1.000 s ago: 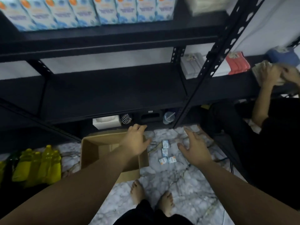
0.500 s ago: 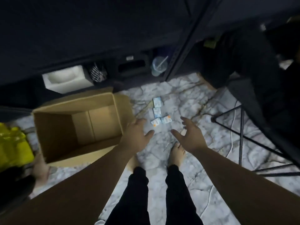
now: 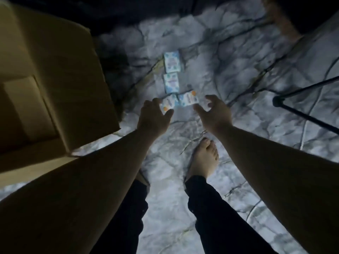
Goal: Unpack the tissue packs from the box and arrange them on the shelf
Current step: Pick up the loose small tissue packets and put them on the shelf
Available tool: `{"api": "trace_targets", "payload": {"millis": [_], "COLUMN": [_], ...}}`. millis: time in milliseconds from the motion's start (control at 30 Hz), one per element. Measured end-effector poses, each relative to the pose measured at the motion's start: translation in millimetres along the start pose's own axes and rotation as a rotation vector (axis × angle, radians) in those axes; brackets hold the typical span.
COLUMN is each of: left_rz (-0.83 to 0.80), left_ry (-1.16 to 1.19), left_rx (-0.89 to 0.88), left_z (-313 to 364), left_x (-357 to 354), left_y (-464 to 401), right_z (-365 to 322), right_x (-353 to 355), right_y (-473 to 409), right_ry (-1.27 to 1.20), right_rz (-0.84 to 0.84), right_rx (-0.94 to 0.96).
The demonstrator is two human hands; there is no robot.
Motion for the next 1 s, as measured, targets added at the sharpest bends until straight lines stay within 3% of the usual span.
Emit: {"api": "trace_targets", "payload": {"millis": [267, 500, 667, 1000], "left_rz": [0.057, 0.093, 0.124, 0.143], "left_ry": [0.027, 0.079, 0.173, 0.341], "left_rx": [0.126, 0.163, 0.136, 0.032], "left_z": [-37.9, -38.4, -8.5, 111.4], "left_x": [-57.1, -46.8, -4.7, 164.1], "left_y": [-55.2, -60.0, -15.1, 151.8], "right_z": [3.3, -3.1, -28.4, -69.1], "right_x": [-56.9, -62.7, -26.4, 136.0], "right_y": [-80.3, -82.5, -26.1, 181.2], "right_ry": [-0.026, -0.033, 0.059, -0.195], "right_rz": [0.031, 0.061, 0.044, 0.002], "right_rx": [-0.026, -0.137, -0.042, 0.053]}}
Point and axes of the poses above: each hand's wrist, its own y-axis away from the middle knuckle, its own x-axis out of the back of the hand, z = x × y, the point moved 9 cm from there along -y, towards the middle knuckle, and after that the axes turned 13 degrees about -x, right-handed, at the moved point
